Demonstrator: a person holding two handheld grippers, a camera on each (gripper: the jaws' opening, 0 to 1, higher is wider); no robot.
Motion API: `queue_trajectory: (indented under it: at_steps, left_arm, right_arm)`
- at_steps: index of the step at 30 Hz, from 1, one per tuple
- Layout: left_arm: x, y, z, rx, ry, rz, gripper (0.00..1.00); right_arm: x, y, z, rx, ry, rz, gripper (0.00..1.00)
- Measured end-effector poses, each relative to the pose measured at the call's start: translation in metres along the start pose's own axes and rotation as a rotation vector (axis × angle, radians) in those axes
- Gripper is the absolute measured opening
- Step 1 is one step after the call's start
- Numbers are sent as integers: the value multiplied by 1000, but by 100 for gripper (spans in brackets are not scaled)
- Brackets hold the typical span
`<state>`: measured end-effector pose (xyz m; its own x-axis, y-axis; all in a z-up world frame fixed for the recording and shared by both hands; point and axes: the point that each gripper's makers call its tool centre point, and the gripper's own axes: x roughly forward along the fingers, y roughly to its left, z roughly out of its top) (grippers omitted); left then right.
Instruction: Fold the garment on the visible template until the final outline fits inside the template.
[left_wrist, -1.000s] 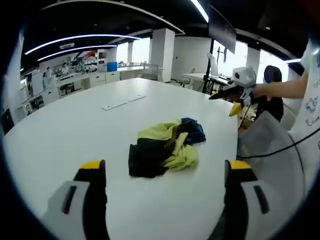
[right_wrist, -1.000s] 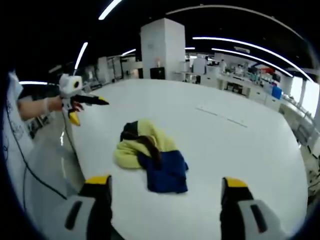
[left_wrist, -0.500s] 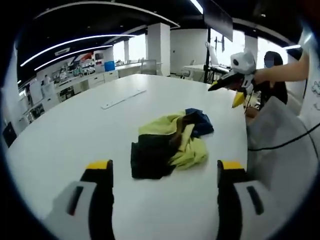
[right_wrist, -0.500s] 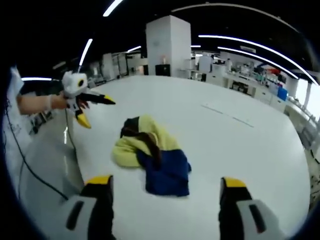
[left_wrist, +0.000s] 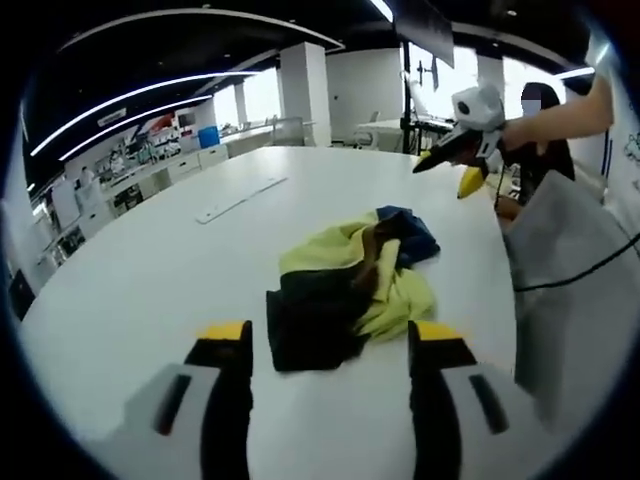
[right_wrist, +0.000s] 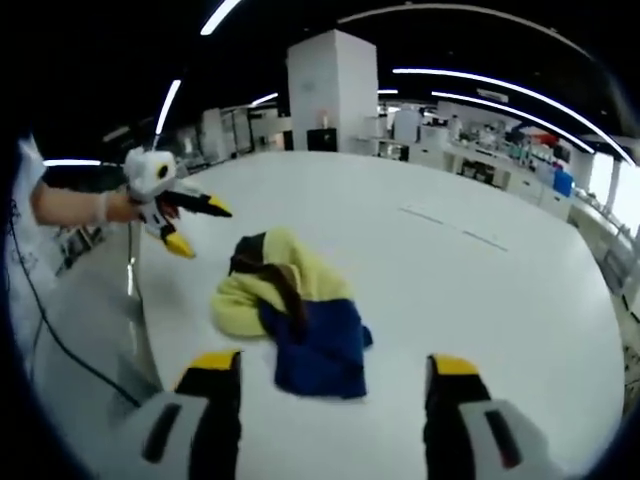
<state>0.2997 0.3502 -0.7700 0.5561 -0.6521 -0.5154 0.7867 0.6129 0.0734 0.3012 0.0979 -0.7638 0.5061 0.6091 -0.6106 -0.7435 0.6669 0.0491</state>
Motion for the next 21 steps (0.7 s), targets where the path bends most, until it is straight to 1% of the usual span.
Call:
queue_trajectory:
  at_steps: [2,4,5,6,7,9,12,14,15,17,19,21]
  left_arm:
    - [3,6,0,1,-2,-1,53]
    - [7,9,-2,-7,-1,-8,52]
    - [10,11,-4,-18,2,-17,52]
    - [12,12,-5,-22,5,-20,52]
    - [12,9,-4,-15,8,-20,51]
    - [14,9,-5,2,14,-23,49]
    - [18,10,-4,6,14,-34,43]
    - [21,8,-2,-3,16,-49,41]
    - [23,8,-2,0,16,-51,40]
    - [26,10,0,41,23,-51,37]
    - [28,11,3,65,21,-52,34]
    - [29,13,4,93,24,-52,32]
  right_arm:
    - [3,-1,1,1,-1,3,73]
    - [6,0,2,-1,0,18,69]
    - [9,1,0,7,11,28,66]
    - [11,1,-1,0,15,28,64]
    - [14,0,-1,-11,16,24,63]
    - [18,0,-2,-20,19,20,60]
    - [26,4,-3,-26,25,46,53]
    - [32,3,-6,-47,47,50,50]
    - [33,5,-6,-51,48,52,48]
    - [35,4,-7,-70,59,45,46]
    - [37,-1,-8,-89,57,35,40]
    - [41,-7,-6,-75,48,35,35]
